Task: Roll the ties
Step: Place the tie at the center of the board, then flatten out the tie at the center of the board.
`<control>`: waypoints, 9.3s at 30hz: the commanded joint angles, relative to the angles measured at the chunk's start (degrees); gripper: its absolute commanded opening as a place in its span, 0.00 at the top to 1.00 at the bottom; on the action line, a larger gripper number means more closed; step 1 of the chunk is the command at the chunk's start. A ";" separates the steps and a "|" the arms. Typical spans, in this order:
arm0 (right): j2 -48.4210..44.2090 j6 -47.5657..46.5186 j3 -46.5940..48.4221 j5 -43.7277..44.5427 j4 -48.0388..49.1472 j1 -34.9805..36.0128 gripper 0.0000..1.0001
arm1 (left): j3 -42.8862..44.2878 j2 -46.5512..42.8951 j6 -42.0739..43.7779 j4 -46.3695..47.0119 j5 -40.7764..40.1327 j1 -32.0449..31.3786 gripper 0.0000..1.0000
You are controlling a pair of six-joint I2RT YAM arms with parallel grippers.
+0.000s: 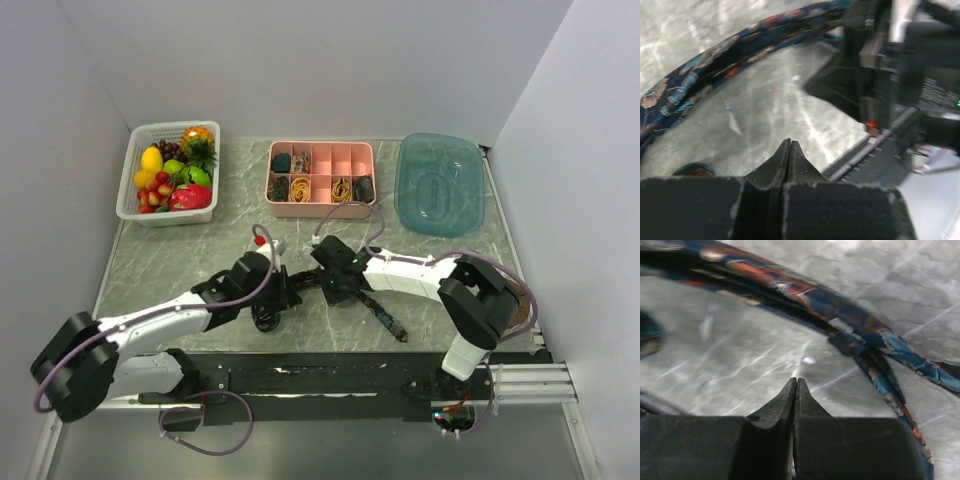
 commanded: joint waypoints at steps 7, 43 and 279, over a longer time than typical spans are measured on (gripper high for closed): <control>5.10 0.89 5.75 14.81 -2.38 0.56 1.00 | 6.70 15.59 -1.56 -5.36 -15.00 -1.98 0.99; 14.16 -3.06 8.57 13.67 -0.18 -17.02 1.00 | 20.60 16.92 2.04 -38.06 -31.79 13.84 0.99; 9.06 -8.17 22.98 -9.52 9.46 -2.70 1.00 | 28.41 2.68 5.20 -40.87 -23.63 39.14 0.93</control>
